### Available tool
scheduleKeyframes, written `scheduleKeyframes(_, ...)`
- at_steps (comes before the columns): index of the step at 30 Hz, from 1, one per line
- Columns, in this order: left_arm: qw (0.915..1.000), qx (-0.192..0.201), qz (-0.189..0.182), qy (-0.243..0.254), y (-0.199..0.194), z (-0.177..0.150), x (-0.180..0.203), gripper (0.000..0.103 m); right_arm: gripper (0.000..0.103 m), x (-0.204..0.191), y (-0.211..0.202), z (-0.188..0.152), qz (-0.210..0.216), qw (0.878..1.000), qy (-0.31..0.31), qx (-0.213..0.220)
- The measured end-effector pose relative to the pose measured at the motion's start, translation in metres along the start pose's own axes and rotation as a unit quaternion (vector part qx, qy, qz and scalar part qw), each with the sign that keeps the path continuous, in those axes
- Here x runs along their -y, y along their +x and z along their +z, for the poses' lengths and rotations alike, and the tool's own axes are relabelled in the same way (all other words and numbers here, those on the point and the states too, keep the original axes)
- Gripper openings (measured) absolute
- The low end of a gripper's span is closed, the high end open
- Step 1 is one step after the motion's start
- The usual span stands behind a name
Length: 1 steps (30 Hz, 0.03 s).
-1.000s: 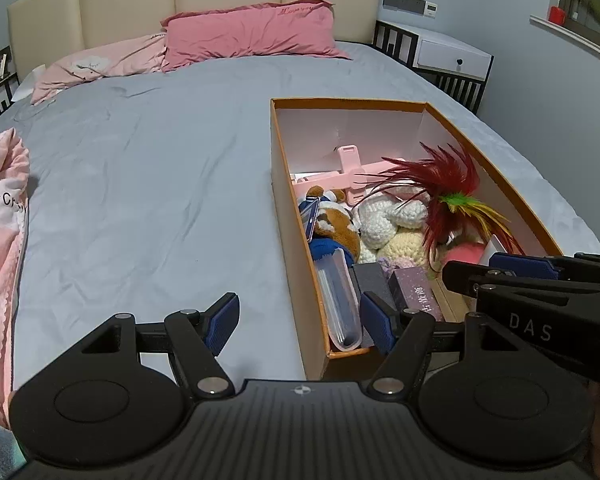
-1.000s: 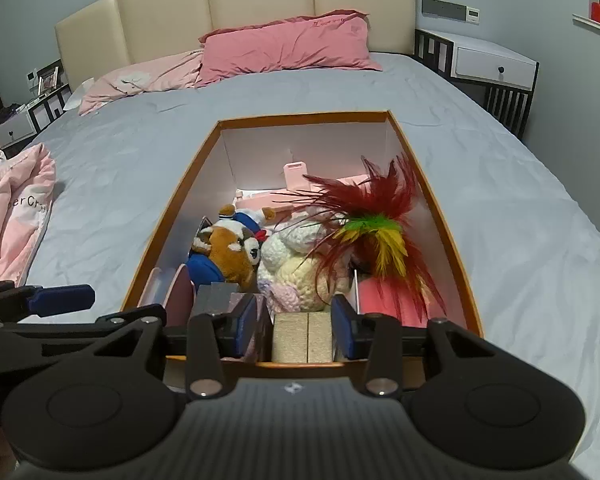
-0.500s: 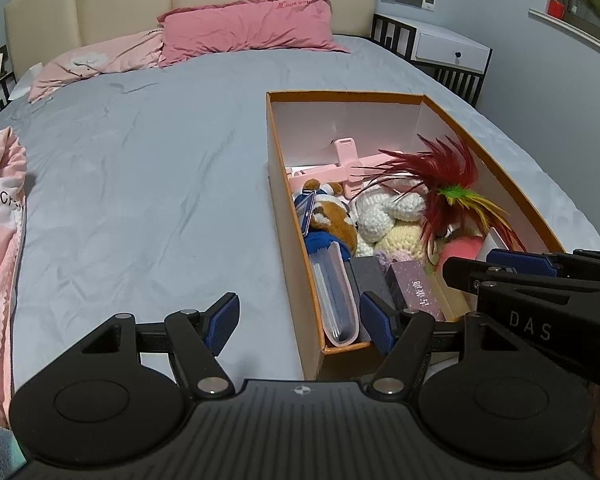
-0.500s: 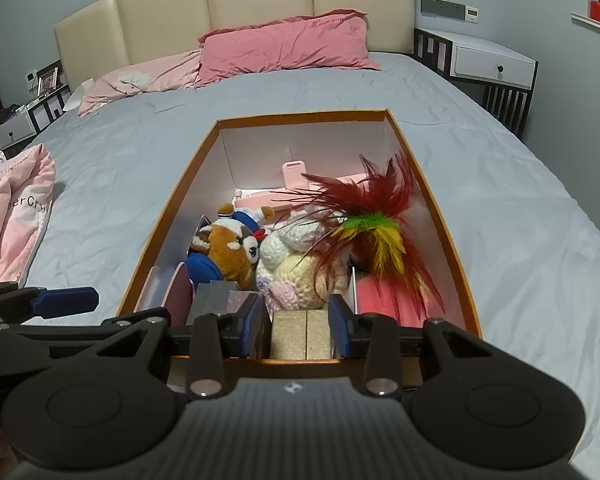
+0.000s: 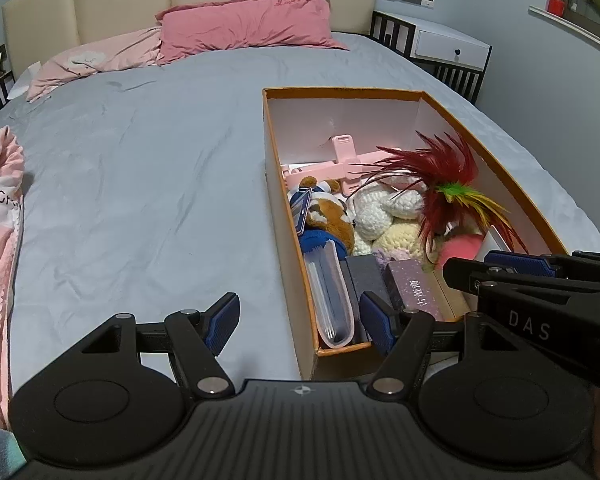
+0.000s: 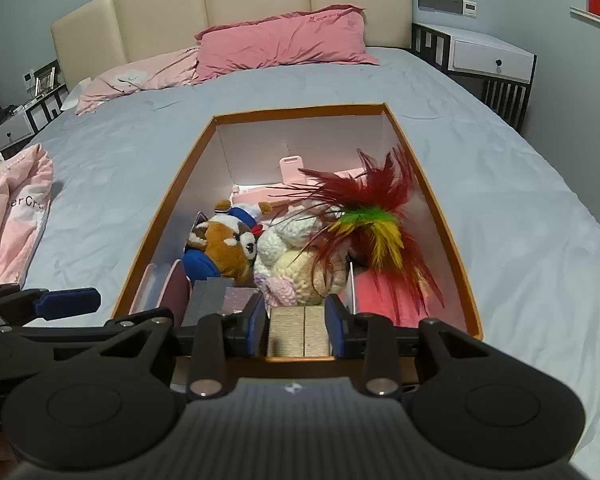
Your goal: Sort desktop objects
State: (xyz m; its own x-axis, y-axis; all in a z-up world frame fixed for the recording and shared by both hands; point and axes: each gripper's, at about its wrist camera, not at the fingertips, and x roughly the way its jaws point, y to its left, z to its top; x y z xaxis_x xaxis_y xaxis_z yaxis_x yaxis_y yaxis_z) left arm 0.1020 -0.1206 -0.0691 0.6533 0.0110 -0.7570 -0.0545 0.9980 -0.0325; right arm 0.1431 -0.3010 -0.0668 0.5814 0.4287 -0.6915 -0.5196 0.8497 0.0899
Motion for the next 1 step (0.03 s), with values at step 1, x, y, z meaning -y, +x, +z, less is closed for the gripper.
scheduleKeyframes(1, 1.0, 0.0, 0.0, -0.001, 0.0001, -0.0001, -0.0002, 0.078, 0.036, 0.0, 0.0001, 0.0, 0.0, 1.0, 0.0, 0.0)
